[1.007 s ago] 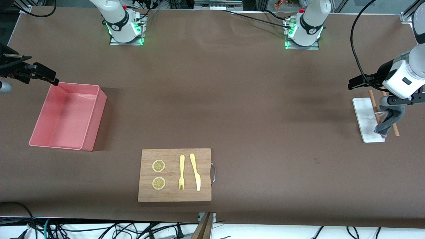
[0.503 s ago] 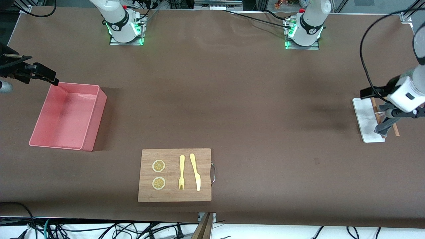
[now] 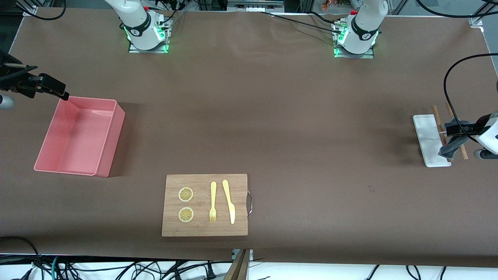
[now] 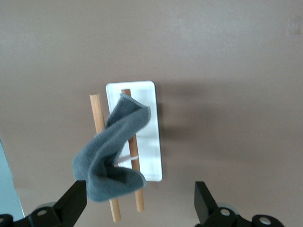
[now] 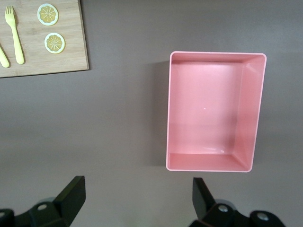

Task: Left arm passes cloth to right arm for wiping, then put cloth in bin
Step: 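Close the left gripper on the grey cloth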

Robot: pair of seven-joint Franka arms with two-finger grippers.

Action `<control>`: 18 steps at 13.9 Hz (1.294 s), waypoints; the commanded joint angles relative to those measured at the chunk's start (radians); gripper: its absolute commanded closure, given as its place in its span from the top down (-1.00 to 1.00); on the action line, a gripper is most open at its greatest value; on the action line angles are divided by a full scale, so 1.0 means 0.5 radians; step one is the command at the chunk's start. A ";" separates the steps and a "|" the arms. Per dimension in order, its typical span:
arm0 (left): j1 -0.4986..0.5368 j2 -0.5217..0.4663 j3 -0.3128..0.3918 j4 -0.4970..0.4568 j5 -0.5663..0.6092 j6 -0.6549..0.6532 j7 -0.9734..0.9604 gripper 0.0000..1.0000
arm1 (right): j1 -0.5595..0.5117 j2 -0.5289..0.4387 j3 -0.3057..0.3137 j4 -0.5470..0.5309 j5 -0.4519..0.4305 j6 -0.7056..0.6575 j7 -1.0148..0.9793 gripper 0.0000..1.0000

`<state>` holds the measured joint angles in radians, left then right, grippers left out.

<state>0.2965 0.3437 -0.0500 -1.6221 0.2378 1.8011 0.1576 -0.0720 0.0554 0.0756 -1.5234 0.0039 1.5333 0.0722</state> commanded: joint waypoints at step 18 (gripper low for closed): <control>0.367 -0.019 0.005 -0.345 -0.193 0.294 -0.260 0.90 | 0.003 0.012 -0.004 0.043 0.017 -0.014 0.012 1.00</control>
<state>0.4735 0.3794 -0.0416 -1.7503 0.1517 1.9400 0.0169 -0.0720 0.0555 0.0756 -1.5233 0.0039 1.5333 0.0722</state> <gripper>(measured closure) 0.000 0.000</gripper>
